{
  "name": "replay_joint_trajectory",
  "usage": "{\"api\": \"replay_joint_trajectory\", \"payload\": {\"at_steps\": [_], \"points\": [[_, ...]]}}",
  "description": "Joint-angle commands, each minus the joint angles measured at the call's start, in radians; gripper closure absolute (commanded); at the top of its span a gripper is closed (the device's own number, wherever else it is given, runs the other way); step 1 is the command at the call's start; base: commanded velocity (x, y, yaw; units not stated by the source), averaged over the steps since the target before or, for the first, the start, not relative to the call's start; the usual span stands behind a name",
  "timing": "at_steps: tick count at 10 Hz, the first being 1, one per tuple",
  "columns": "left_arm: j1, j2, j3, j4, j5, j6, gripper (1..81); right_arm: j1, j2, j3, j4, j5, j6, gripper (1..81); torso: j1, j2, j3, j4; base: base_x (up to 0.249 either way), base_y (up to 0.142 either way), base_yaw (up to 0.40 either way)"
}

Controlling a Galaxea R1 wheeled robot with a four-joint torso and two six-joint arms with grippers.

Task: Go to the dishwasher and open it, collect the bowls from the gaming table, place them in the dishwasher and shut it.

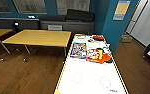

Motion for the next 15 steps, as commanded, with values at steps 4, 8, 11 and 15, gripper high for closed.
{"api": "replay_joint_trajectory", "payload": {"at_steps": [4,8,11,15], "points": [[0.028,0.176,-0.252,0.078,0.056,0.009,81.1,0.004,-0.004,-0.006,-0.014,-0.068,-0.004,81.1,-0.001,-0.001,0.086,0.0,0.0,0.0,0.0],[0.033,0.263,-0.362,0.098,0.056,0.007,81.1,0.004,0.006,-0.032,-0.014,-0.068,-0.005,81.1,-0.002,-0.002,0.105,0.0,0.0,0.0,0.0],[0.036,0.294,-0.387,0.098,0.06,0.007,81.1,0.004,0.014,-0.044,-0.014,-0.07,-0.005,81.1,-0.003,-0.002,0.11,0.0,0.0,0.0,0.0],[0.034,0.312,-0.388,0.111,0.058,0.007,81.1,0.001,0.017,-0.044,-0.019,-0.07,-0.005,81.1,-0.003,-0.003,0.214,0.0,0.0,0.0,0.0]]}}
